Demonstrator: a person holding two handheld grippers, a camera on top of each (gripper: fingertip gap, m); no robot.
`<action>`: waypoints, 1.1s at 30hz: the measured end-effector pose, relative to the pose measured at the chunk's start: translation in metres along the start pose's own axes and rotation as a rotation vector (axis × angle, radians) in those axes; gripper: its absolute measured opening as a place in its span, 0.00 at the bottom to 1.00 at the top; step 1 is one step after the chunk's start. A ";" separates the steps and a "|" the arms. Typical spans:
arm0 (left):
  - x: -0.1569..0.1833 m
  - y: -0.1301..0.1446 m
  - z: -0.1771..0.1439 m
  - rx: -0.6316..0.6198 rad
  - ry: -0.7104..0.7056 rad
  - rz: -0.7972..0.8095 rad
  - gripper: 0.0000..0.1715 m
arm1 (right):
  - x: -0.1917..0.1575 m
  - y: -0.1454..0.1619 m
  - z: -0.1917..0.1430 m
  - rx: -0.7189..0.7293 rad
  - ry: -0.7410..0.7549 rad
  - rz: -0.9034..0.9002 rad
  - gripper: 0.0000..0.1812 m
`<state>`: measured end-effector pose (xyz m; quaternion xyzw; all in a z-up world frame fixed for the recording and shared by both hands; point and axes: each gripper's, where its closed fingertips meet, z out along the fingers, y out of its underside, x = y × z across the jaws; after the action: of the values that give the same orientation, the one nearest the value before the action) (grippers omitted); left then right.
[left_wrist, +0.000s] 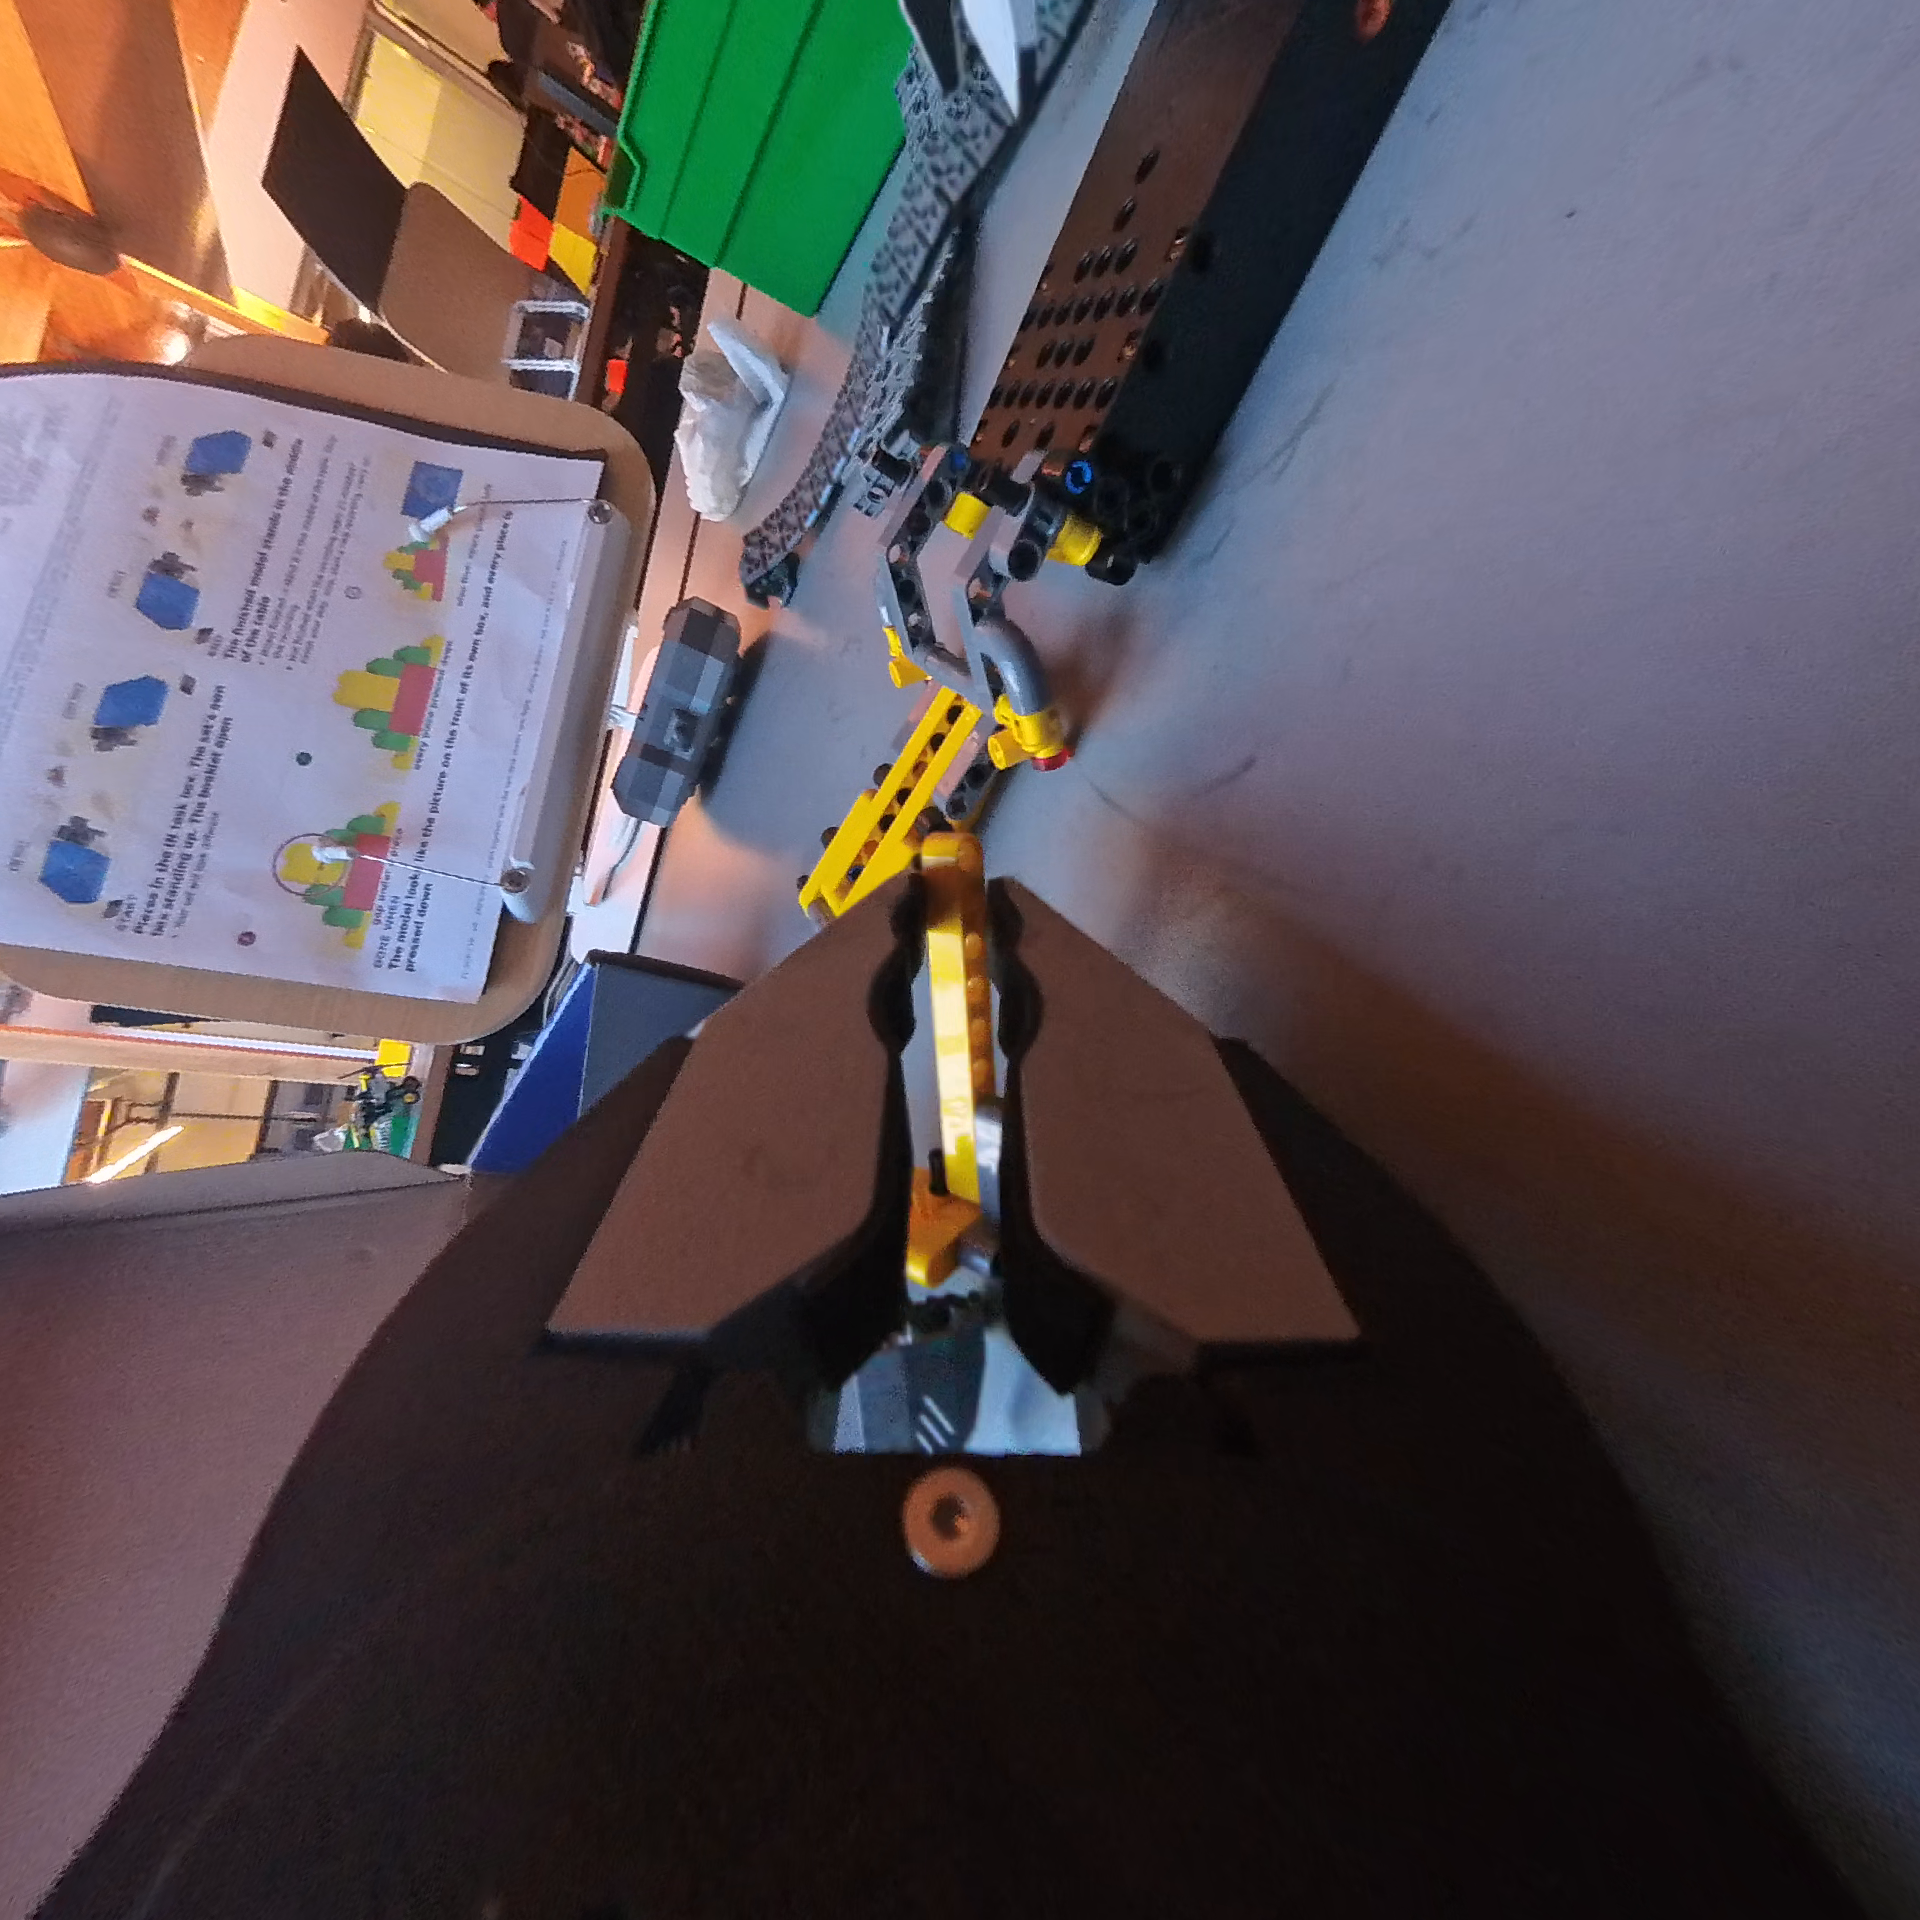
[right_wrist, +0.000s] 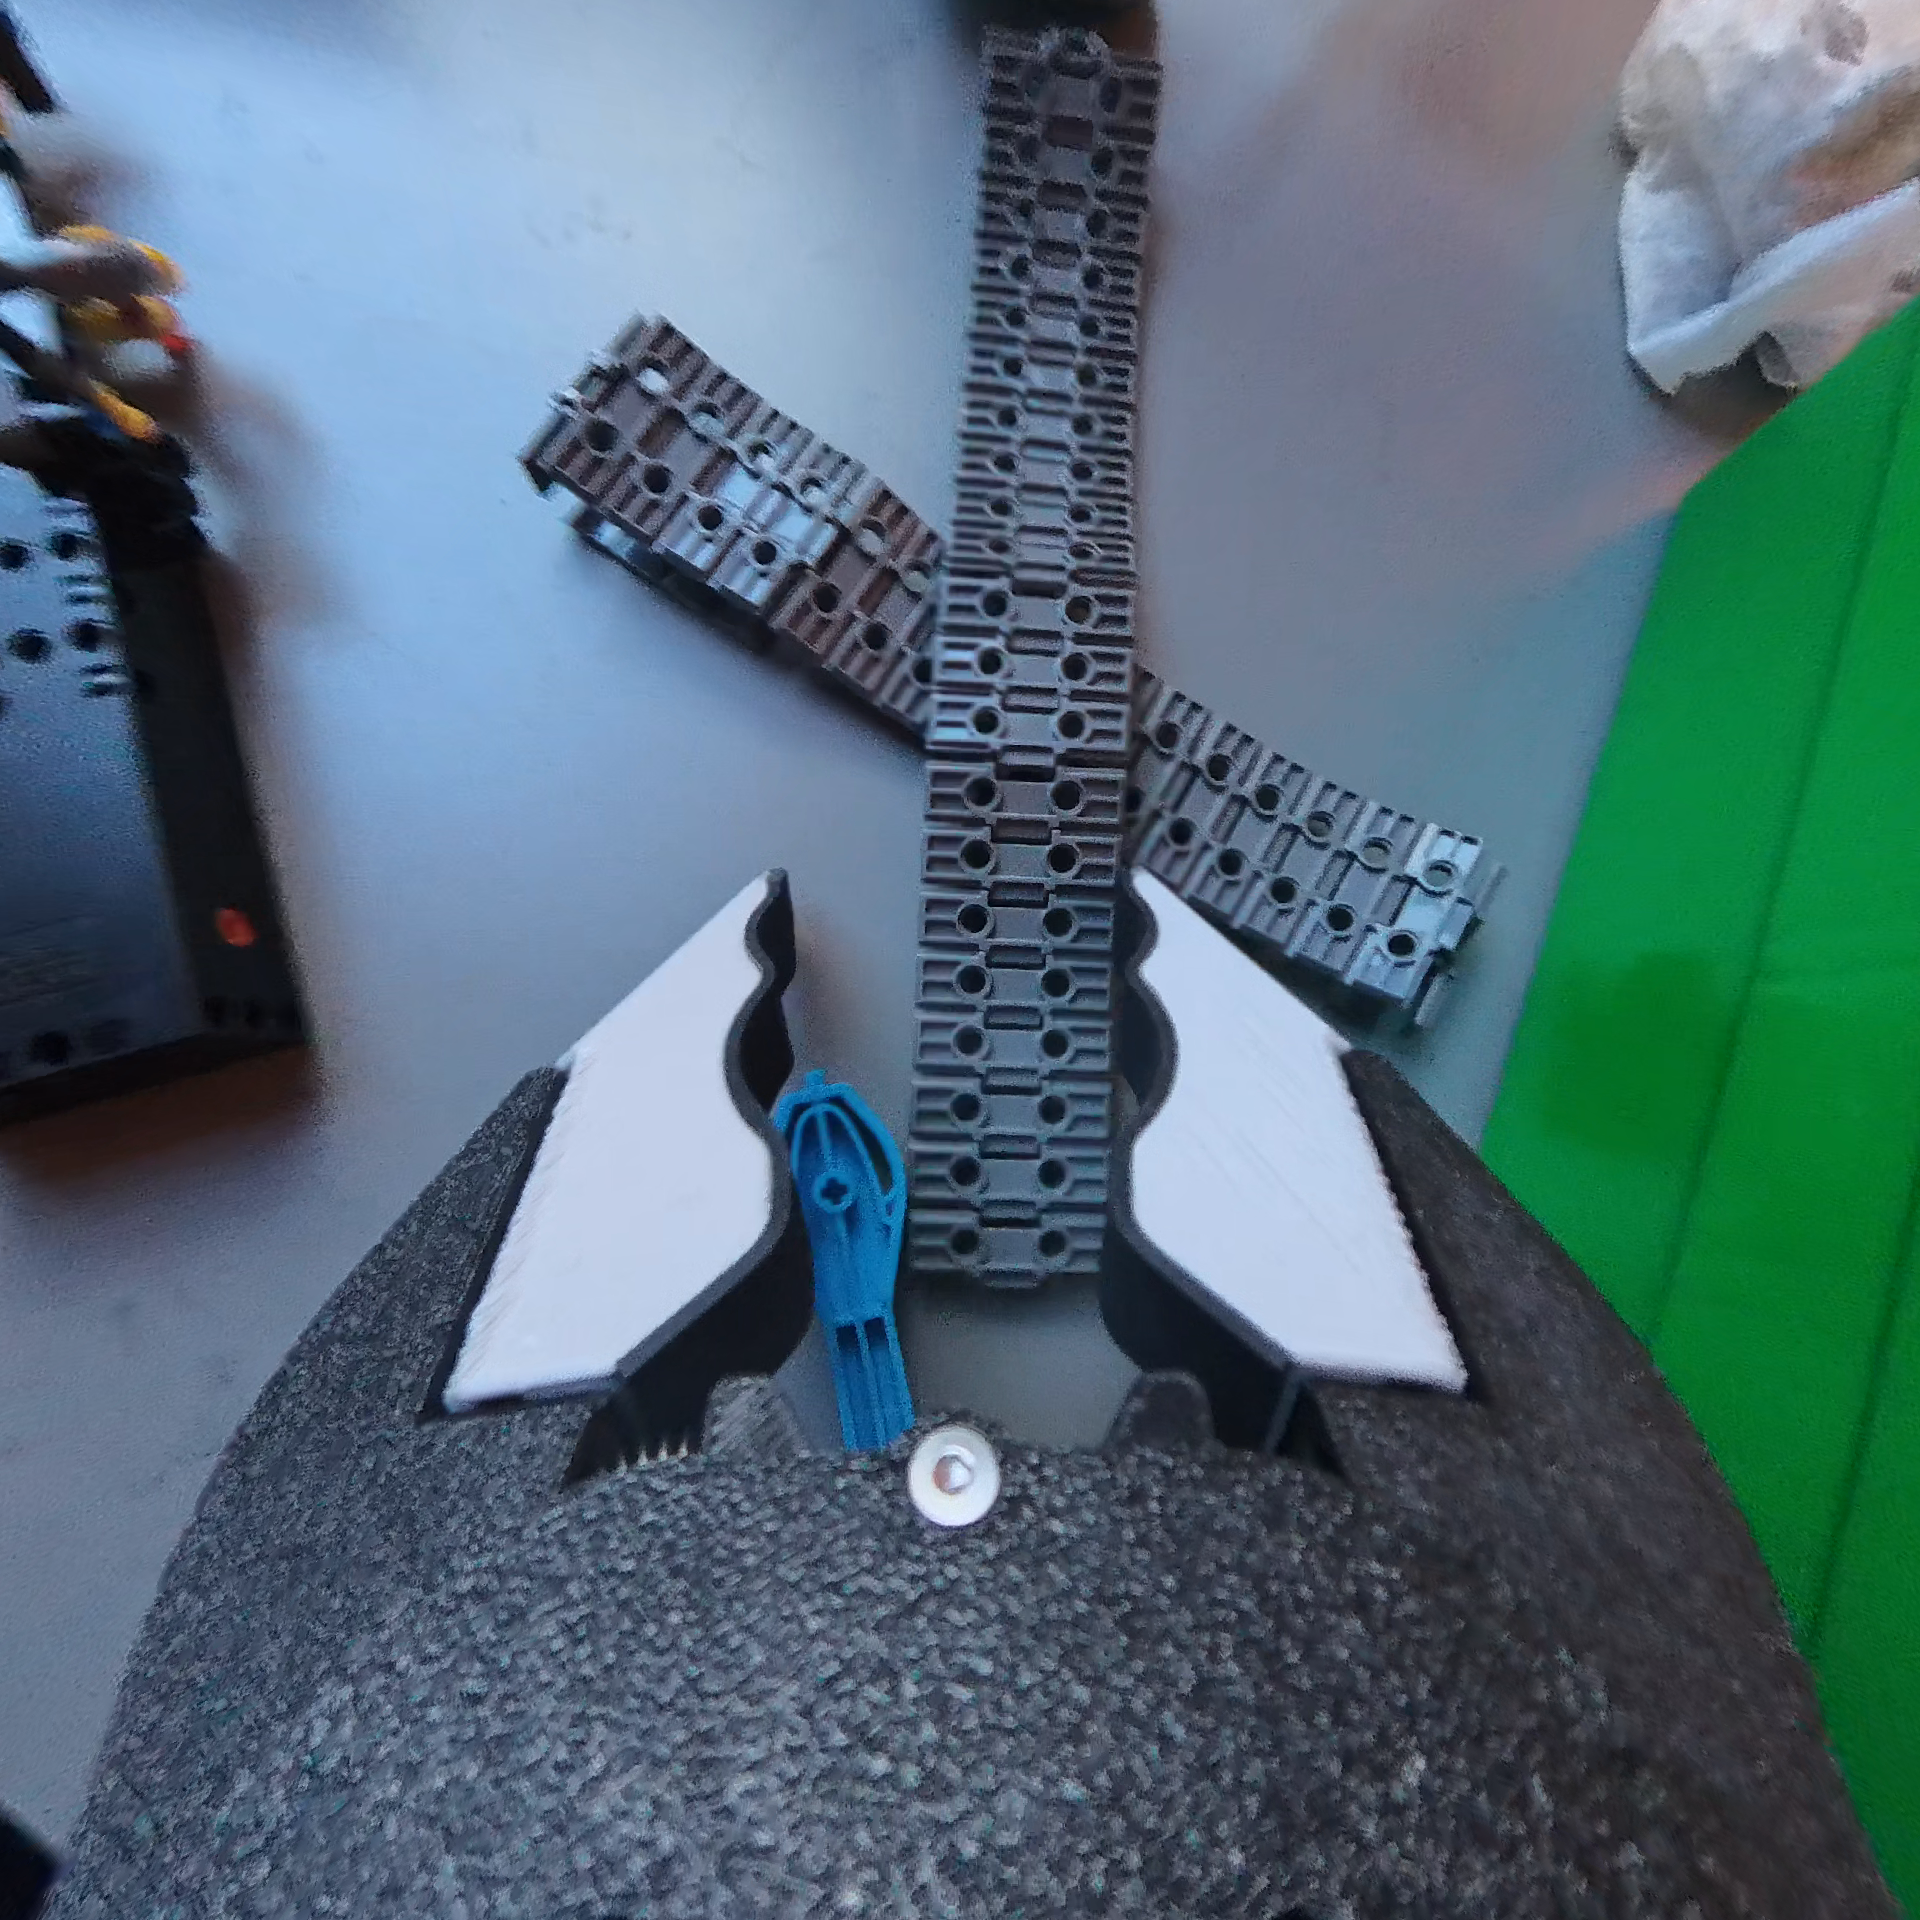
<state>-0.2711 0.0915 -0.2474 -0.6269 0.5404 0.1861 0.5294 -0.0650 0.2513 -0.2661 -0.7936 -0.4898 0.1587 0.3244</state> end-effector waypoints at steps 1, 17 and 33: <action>-0.001 0.000 -0.001 -0.002 -0.007 0.002 0.05 | -0.009 -0.007 -0.005 0.036 -0.043 -0.002 0.32; -0.071 -0.016 -0.042 0.255 -0.245 -0.373 0.05 | -0.114 -0.077 -0.068 0.346 -0.405 -0.118 0.30; -0.073 -0.003 -0.038 0.249 -0.225 -0.471 0.05 | -0.158 -0.001 -0.008 -0.037 -0.314 -0.513 0.49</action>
<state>-0.3069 0.0930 -0.1729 -0.6408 0.3363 0.0587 0.6876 -0.1352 0.1092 -0.2698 -0.6154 -0.7213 0.1834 0.2597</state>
